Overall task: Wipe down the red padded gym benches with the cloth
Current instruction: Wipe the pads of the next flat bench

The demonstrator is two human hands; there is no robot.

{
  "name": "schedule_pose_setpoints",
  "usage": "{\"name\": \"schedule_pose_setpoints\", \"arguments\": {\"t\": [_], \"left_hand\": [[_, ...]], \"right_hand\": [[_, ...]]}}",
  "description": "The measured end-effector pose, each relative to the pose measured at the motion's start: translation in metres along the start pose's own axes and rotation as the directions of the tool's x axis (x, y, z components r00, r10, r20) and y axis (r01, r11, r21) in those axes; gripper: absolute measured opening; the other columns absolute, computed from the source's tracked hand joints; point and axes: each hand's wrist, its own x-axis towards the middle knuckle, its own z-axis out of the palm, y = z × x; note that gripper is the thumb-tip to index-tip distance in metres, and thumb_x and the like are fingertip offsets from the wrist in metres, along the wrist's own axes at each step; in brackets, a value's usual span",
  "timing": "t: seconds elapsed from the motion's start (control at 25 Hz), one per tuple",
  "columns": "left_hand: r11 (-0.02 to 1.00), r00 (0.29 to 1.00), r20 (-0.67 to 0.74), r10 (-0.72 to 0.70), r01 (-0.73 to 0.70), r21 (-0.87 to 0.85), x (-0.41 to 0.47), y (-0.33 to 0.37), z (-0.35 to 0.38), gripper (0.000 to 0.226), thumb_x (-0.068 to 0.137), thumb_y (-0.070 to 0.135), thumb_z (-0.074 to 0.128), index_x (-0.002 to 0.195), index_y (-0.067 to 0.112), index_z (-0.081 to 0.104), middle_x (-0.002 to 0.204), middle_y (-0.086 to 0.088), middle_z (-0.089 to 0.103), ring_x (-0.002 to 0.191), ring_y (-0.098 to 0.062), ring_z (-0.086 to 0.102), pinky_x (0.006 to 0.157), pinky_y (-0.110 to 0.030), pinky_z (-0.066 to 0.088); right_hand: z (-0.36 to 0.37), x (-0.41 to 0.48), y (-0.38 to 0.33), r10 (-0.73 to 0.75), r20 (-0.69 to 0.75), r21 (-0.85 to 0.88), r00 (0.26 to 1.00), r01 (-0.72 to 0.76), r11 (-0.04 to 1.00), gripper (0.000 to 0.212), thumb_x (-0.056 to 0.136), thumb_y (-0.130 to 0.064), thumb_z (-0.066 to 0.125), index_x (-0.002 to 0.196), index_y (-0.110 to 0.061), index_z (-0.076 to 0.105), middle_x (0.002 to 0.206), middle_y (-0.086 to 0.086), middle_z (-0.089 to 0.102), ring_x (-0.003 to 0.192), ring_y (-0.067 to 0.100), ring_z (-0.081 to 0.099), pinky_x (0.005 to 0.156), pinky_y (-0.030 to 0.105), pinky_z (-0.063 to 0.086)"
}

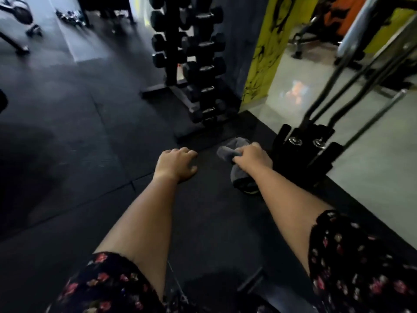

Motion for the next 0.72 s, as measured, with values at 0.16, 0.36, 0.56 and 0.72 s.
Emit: {"name": "schedule_pose_setpoints", "arguments": {"t": [0.16, 0.36, 0.56, 0.72], "left_hand": [[0.987, 0.987, 0.018, -0.16, 0.16, -0.023, -0.012, -0.073, -0.074, 0.051, 0.095, 0.047, 0.049, 0.144, 0.033, 0.043, 0.144, 0.002, 0.047, 0.126, -0.026, 0.049, 0.098, -0.041, 0.042], [0.974, 0.975, 0.013, -0.224, 0.224, -0.017, -0.044, -0.126, -0.186, 0.048, 0.095, 0.05, 0.047, 0.142, 0.037, 0.044, 0.142, 0.005, 0.049, 0.123, -0.023, 0.053, 0.09, -0.039, 0.046], [0.911, 0.911, 0.01, -0.413, 0.413, 0.012, -0.094, -0.185, -0.254, 0.047, 0.094, 0.048, 0.047, 0.14, 0.037, 0.046, 0.14, 0.003, 0.051, 0.123, -0.023, 0.053, 0.091, -0.038, 0.046], [0.825, 0.83, 0.035, -0.557, 0.558, -0.086, -0.135, -0.222, -0.279, 0.047, 0.094, 0.05, 0.048, 0.139, 0.037, 0.047, 0.141, 0.005, 0.05, 0.122, -0.022, 0.054, 0.09, -0.037, 0.046]], "right_hand": [[-0.066, 0.003, -0.043, -0.021, 0.061, -0.016, 0.998, 0.022, 1.0, 0.049, 0.088, -0.044, 0.062, 0.136, -0.046, 0.051, 0.139, 0.003, 0.047, 0.121, 0.031, 0.053, 0.093, 0.037, 0.048], [-0.148, -0.017, -0.177, -0.246, 0.17, 0.052, 0.954, 0.24, 0.969, 0.036, 0.085, -0.045, 0.064, 0.121, -0.041, 0.066, 0.123, 0.001, 0.063, 0.111, 0.028, 0.059, 0.089, 0.037, 0.051], [-0.184, -0.052, -0.267, -0.409, 0.244, 0.089, 0.879, 0.4, 0.912, 0.03, 0.082, -0.041, 0.066, 0.111, -0.04, 0.07, 0.118, 0.002, 0.066, 0.108, 0.027, 0.061, 0.087, 0.037, 0.053], [-0.191, -0.078, -0.311, -0.444, 0.238, 0.171, 0.864, 0.412, 0.895, 0.025, 0.083, -0.038, 0.063, 0.107, -0.038, 0.072, 0.114, 0.002, 0.066, 0.103, 0.026, 0.061, 0.082, 0.035, 0.053]]}}
